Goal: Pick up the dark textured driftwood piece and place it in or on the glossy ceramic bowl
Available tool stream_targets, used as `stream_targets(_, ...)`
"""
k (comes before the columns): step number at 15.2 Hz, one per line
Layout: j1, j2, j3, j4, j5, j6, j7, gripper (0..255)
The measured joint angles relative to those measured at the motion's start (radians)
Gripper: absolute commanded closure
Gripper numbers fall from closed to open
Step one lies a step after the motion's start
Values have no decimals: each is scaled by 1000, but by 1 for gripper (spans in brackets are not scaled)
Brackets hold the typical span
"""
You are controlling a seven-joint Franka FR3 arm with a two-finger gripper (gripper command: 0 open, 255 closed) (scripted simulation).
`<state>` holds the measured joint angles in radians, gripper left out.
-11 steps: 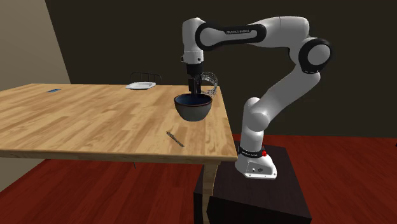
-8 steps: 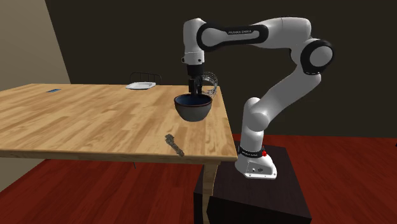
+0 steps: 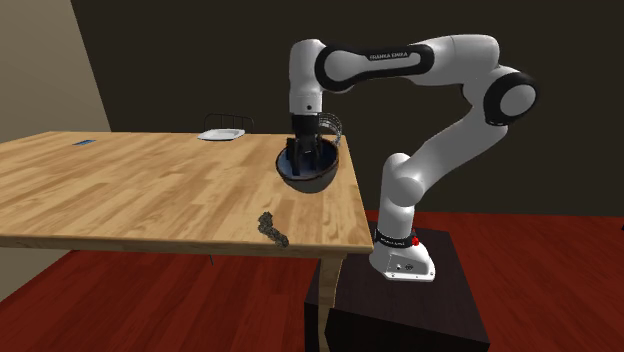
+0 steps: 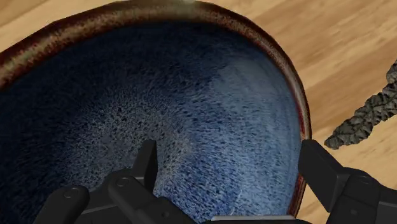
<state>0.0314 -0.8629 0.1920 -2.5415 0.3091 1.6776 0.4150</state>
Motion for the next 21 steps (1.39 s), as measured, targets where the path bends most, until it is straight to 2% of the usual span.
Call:
stream_targets(5, 15, -9, 110, -28, 169, 98, 214, 0)
stream_targets(12, 5, 84, 290, 2, 374, 314, 484, 0)
stream_targets(21, 7, 149, 373, -31, 442, 447, 510, 0)
